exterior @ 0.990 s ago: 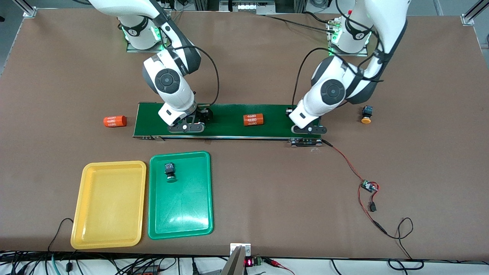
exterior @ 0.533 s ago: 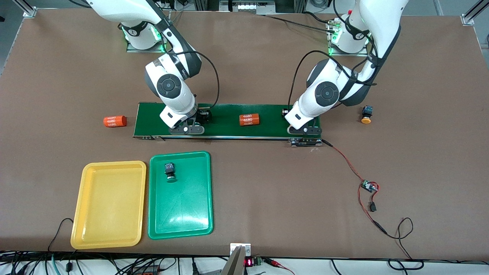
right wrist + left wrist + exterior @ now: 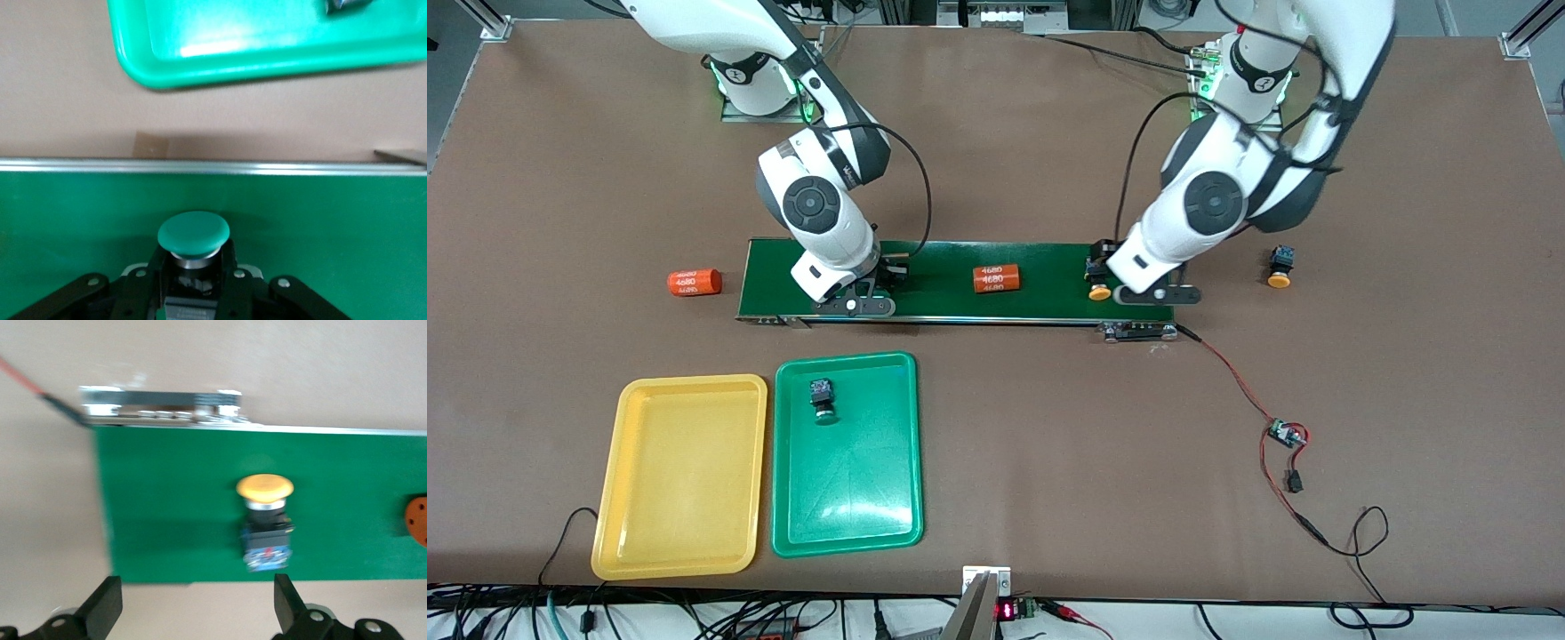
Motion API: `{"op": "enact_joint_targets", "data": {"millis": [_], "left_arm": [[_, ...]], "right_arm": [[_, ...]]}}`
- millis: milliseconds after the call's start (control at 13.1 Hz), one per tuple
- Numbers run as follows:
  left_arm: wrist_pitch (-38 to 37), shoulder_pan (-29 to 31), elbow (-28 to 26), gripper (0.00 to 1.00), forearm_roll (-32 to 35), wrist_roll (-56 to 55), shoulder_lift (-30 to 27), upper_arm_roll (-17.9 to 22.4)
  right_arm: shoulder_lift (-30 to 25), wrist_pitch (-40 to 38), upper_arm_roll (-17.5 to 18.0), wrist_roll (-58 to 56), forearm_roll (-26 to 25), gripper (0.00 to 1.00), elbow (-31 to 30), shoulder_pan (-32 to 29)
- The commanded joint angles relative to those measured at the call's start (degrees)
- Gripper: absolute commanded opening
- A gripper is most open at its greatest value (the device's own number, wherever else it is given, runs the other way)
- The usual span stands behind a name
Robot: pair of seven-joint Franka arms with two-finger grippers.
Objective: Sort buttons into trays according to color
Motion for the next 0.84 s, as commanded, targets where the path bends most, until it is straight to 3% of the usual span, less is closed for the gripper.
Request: {"op": "enact_joint_targets", "data": {"millis": [0,304,533,761], "left_arm": [[-5.32,2.46,-0.83,1.0,-0.11,0.51,-3.81,2.58],[-10.86,2.56,-1.09,1.0,10.32,3.74,-3.9,9.44],[-10.88,2.73,-2.75,1.0,11.23,14.18,-3.2,15.84],[-8.34,2.91,-5.3,1.0,11.23,23.86,-2.67,21.65]], "right_arm": [[-1.82,-1.52,-0.34,-2.79,-0.05,0.31,3.76,-1.17],[-1.12,-2.23,-3.33,-10.35,0.56,0.29,12.03,-1.87],[2.91,-1.62,-5.44,-15.36,0.39,0.29,17.81,-2.05],[10.28,0.39,-6.58,-15.64,0.21,0.29,25.29,-1.52]]}}
